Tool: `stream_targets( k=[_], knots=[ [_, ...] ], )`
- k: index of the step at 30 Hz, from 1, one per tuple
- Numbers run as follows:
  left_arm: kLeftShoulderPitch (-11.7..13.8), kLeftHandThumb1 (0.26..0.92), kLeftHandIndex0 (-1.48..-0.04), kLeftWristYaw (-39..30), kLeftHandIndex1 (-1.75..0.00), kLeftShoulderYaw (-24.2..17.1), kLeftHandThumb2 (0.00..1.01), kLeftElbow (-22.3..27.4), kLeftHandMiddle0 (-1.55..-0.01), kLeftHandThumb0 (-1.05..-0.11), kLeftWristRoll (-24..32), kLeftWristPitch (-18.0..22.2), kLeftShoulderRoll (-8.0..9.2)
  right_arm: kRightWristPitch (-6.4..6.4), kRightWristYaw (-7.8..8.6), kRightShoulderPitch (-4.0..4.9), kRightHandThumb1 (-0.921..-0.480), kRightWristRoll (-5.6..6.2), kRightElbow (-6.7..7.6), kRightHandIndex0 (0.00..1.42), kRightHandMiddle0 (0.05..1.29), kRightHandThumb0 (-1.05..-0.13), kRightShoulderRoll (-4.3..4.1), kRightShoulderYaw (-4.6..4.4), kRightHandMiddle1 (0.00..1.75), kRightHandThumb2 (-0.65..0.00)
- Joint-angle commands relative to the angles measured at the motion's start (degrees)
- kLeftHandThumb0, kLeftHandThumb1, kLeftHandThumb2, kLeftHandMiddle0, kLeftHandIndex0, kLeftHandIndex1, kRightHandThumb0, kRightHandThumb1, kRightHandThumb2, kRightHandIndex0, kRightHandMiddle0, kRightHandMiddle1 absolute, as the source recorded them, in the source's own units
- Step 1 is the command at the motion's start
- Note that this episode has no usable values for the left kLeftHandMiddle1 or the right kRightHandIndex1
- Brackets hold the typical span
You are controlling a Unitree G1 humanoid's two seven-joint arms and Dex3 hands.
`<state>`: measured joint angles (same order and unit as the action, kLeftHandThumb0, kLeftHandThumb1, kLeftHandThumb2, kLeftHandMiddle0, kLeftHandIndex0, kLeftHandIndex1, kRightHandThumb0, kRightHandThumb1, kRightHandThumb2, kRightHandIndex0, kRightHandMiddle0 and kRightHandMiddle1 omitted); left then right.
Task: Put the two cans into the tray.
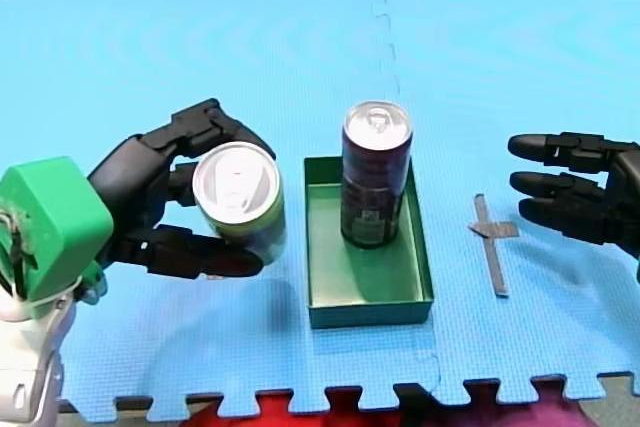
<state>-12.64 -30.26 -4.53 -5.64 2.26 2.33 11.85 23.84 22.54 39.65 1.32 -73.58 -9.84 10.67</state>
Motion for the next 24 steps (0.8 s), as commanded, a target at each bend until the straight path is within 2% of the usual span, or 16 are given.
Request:
stream_targets(
  k=[1,7,14,20,24],
  knots=[
    [0.4,0.797,-0.64,2.0,-1.75,0.0,0.0,9.9,-0.95,-0.478,1.0,-5.1,1.79,-0.04,0.06,-0.7,-0.805,0.8,0.07,0.72,1.07,-0.581,-0.52,0.63,0.0,0.0],
    [-0.7,0.796,-0.63,3.0,-1.75,0.6,0.0,13.5,-0.95,-0.475,0.2,-8.4,2.27,-0.22,-0.24,-0.52,-0.806,0.61,0.09,0.71,1.07,-0.584,-0.24,0.46,0.0,0.0],
    [-1.2,0.795,-0.63,5.6,-1.75,2.7,0.0,14.1,-0.95,-0.484,-1.0,-8.2,1.68,-0.62,-0.55,-0.38,-0.806,0.52,0.24,0.7,1.06,-0.585,0.18,0.22,0.0,0.0],
    [-1.6,0.792,-0.63,8.1,-1.75,3.7,0.0,11.5,-0.96,-0.49,0.1,-7.2,0.0,-1.71,-1.52,-0.16,-0.804,0.19,0.52,0.7,1.06,-0.581,0.05,-0.35,0.0,0.0],
    [-2.5,0.789,-0.63,9.2,-1.75,3.6,0.0,10.2,-0.96,-0.489,2.2,-8.1,-1.69,-1.91,-1.93,-0.15,-0.804,0.18,0.67,0.69,1.06,-0.577,-0.01,-0.53,0.0,0.0]
  ],
)
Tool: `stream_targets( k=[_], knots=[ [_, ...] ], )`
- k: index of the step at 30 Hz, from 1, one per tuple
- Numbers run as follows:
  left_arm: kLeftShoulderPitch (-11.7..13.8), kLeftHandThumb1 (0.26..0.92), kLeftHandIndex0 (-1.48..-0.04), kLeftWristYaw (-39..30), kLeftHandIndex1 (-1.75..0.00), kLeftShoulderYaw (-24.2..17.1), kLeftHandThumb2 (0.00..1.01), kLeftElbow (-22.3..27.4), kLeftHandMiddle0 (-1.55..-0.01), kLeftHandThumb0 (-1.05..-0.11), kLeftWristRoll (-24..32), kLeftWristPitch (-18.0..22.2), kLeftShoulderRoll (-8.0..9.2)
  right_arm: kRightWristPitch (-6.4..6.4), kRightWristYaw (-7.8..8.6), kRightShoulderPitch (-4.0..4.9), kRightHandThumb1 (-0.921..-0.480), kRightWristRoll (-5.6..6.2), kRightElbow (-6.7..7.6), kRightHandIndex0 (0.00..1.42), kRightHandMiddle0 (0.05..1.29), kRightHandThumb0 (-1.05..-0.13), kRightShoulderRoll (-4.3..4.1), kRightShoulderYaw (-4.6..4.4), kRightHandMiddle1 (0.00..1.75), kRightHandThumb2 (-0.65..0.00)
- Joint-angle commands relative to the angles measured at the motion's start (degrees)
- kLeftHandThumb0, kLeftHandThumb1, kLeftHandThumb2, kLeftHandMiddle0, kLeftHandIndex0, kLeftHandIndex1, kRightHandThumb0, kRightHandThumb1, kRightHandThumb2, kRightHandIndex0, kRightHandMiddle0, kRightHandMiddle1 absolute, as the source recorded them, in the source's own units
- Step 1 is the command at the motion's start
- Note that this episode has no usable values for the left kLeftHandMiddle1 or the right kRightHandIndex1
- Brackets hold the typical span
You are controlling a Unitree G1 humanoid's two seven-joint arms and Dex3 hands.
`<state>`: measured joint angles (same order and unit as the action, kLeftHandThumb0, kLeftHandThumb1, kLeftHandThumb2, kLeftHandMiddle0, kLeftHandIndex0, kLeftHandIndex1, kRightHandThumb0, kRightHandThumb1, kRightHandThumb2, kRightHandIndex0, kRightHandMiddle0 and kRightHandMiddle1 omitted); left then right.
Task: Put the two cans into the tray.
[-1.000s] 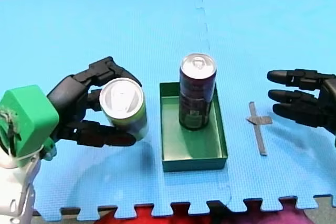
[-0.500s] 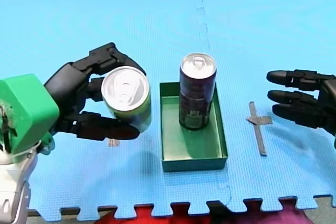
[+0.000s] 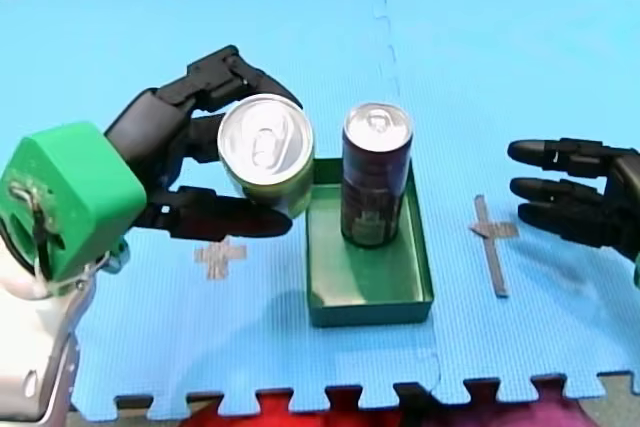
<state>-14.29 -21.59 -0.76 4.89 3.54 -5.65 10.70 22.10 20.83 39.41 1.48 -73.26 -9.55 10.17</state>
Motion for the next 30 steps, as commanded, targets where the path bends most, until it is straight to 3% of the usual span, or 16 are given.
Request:
stream_targets(
  k=[1,9,13,18,24,30],
  knots=[
    [-0.9,0.789,-0.63,0.8,-1.75,0.0,0.0,-0.6,-0.96,-0.489,1.4,-0.4,-0.99,-0.13,-0.3,0.09,-0.805,0.01,0.4,0.69,1.06,-0.577,-0.3,-0.08,0.0,0.0],
    [-1.2,0.784,-0.61,2.2,-1.75,1.0,0.0,-2.5,-0.95,-0.469,2.9,-1.0,-3.13,0.06,-0.41,-0.07,-0.803,0.12,0.67,0.7,1.06,-0.575,-0.19,-0.27,0.0,0.0],
    [-1.5,0.782,-0.6,1.1,-1.75,0.7,0.0,-3.9,-0.95,-0.449,4.9,-1.2,-3.35,0.09,-0.26,-0.23,-0.803,0.23,0.8,0.7,1.06,-0.574,-0.3,-0.23,0.0,0.0],
    [-1.5,0.779,-0.58,0.8,-1.75,0.7,0.0,-2.7,-0.95,-0.427,6.4,-4.0,-3.02,0.0,-0.34,-0.26,-0.804,0.27,0.85,0.71,1.06,-0.573,-0.31,-0.22,0.0,-0.001],
    [-2.1,0.778,-0.57,2.2,-1.75,0.6,0.0,-3.5,-0.94,-0.404,9.7,-9.0,-6.0,0.13,-0.37,-0.45,-0.804,0.29,1.04,0.71,1.06,-0.576,-0.17,-0.29,0.0,0.0],
    [-2.6,0.772,-0.56,2.8,-1.75,1.8,0.0,-4.6,-0.94,-0.371,8.7,-10.6,-6.13,0.08,-0.79,-0.68,-0.803,0.17,1.28,0.7,1.05,-0.583,0.05,-0.53,0.0,0.0]
  ],
)
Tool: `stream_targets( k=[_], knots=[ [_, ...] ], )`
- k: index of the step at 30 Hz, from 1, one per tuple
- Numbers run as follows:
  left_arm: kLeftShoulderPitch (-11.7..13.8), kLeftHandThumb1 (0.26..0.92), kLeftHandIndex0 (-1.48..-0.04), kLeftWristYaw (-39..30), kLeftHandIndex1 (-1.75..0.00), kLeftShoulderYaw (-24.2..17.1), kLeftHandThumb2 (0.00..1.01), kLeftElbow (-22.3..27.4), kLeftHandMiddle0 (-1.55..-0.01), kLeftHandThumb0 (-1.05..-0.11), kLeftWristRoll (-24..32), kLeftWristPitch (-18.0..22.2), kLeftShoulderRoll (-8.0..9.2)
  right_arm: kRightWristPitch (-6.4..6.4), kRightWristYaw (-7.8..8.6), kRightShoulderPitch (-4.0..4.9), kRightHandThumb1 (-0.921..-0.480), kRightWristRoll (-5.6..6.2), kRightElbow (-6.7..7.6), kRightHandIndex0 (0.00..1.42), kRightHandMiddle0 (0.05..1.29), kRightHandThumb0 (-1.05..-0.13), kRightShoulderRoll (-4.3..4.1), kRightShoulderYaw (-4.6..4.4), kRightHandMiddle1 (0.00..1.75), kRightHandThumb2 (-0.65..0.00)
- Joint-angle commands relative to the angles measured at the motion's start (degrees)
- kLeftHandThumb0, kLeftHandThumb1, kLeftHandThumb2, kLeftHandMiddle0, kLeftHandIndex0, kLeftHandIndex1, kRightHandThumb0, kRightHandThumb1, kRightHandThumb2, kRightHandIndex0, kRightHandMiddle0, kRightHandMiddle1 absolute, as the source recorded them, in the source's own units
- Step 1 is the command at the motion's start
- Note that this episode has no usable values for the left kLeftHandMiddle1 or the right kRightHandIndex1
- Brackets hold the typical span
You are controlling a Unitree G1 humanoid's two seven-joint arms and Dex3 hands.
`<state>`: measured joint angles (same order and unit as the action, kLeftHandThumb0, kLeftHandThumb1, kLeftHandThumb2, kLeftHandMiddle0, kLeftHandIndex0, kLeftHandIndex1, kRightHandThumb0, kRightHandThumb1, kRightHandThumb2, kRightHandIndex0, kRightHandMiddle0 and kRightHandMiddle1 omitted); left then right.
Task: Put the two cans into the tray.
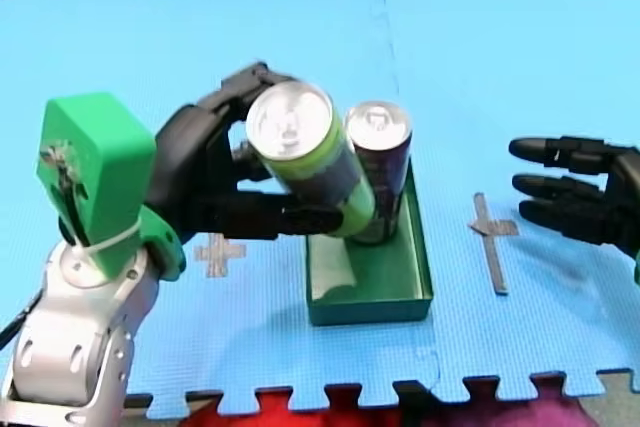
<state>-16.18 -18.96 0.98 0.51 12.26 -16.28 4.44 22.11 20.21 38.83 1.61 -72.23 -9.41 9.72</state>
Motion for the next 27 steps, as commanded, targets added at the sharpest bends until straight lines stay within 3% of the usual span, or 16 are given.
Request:
stream_targets(
  k=[1,19,27],
  knots=[
    [-0.8,0.771,-0.56,0.2,-1.75,0.1,0.0,-0.5,-0.94,-0.367,-0.1,0.2,0.05,0.12,-0.26,-0.16,-0.803,0.0,0.29,0.7,1.05,-0.584,-0.11,-0.14,0.0,0.0],
    [-2.5,0.771,-0.53,1.2,-1.75,1.8,0.0,-4.0,-0.92,-0.295,-2.3,1.4,-1.06,0.67,-2.1,-0.63,-0.811,-0.84,0.49,0.69,1.04,-0.618,-0.27,-1.19,0.0,-0.001],
    [-2.3,0.773,-0.53,1.2,-1.75,2.8,0.0,-3.9,-0.92,-0.28,-4.1,2.7,-0.54,0.79,-2.18,-0.73,-0.815,-0.75,0.51,0.69,1.04,-0.63,-0.27,-1.24,0.0,-0.001]
  ],
)
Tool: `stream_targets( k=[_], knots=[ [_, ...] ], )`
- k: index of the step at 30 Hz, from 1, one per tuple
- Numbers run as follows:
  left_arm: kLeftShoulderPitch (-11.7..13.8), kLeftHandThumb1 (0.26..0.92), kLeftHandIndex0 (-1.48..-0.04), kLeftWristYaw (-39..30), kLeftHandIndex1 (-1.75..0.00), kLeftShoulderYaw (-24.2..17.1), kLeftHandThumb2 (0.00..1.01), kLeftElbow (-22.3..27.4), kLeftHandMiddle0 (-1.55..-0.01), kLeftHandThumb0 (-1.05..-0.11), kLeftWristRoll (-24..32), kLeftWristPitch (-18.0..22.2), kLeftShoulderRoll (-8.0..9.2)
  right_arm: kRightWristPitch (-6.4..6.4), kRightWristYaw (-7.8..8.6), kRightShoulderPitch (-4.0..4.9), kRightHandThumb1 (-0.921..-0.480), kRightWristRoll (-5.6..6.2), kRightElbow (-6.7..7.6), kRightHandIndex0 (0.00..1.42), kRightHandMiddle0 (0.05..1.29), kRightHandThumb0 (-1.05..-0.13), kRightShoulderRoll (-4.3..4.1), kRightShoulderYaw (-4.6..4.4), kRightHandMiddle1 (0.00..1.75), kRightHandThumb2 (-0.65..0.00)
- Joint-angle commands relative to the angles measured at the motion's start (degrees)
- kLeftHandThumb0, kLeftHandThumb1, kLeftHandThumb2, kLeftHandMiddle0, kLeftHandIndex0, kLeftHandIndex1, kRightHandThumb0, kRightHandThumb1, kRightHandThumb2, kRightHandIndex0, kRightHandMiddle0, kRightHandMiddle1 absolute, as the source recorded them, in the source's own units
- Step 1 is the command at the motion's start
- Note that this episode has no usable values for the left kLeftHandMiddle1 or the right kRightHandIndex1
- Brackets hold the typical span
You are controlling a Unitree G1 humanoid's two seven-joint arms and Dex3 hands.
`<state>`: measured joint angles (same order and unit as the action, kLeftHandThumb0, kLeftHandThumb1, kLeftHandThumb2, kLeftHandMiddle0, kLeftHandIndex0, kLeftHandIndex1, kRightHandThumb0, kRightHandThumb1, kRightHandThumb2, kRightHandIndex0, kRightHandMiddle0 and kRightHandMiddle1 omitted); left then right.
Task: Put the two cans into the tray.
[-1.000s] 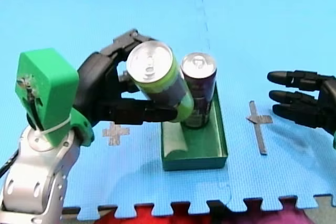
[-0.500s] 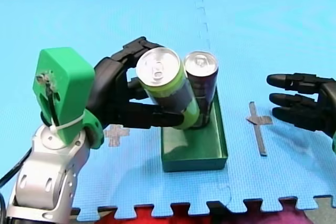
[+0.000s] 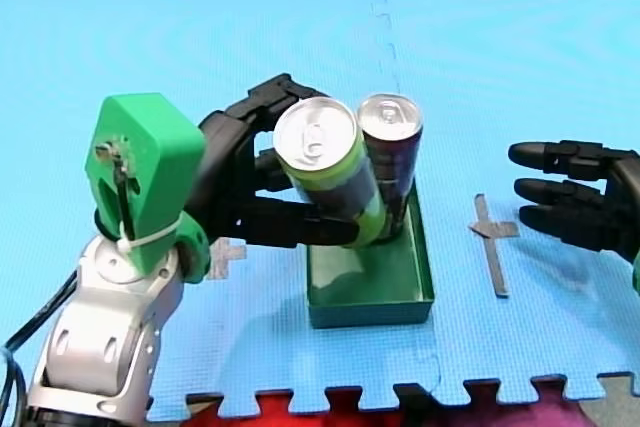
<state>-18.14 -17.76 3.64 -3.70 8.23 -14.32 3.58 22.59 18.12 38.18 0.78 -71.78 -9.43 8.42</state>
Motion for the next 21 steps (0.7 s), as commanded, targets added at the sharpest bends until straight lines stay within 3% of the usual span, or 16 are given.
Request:
stream_targets(
  k=[1,15,18,21],
  knots=[
    [-0.4,0.773,-0.53,0.0,-1.75,0.3,0.0,0.3,-0.92,-0.279,-0.4,0.8,0.42,0.33,-0.01,-0.07,-0.815,0.12,0.04,0.69,1.04,-0.63,-0.27,0.09,0.0,-0.001],
    [-0.2,0.781,-0.52,-0.1,-1.75,1.7,0.0,1.2,-0.92,-0.275,-3.2,1.7,1.45,0.73,2.27,-0.06,-0.817,1.77,-0.26,0.69,1.05,-0.621,-0.39,1.57,0.0,0.0],
    [0.0,0.782,-0.52,-1.5,-1.75,2.4,0.0,2.1,-0.92,-0.276,-3.6,1.9,2.66,0.94,2.75,-0.08,-0.817,1.98,-0.38,0.68,1.05,-0.62,-0.37,1.91,0.0,0.0],
    [0.2,0.781,-0.52,-4.3,-1.75,3.6,0.0,2.8,-0.92,-0.28,-4.4,2.1,4.94,1.08,3.24,-0.06,-0.817,2.21,-0.53,0.68,1.05,-0.619,-0.37,2.22,0.0,0.0]
  ],
)
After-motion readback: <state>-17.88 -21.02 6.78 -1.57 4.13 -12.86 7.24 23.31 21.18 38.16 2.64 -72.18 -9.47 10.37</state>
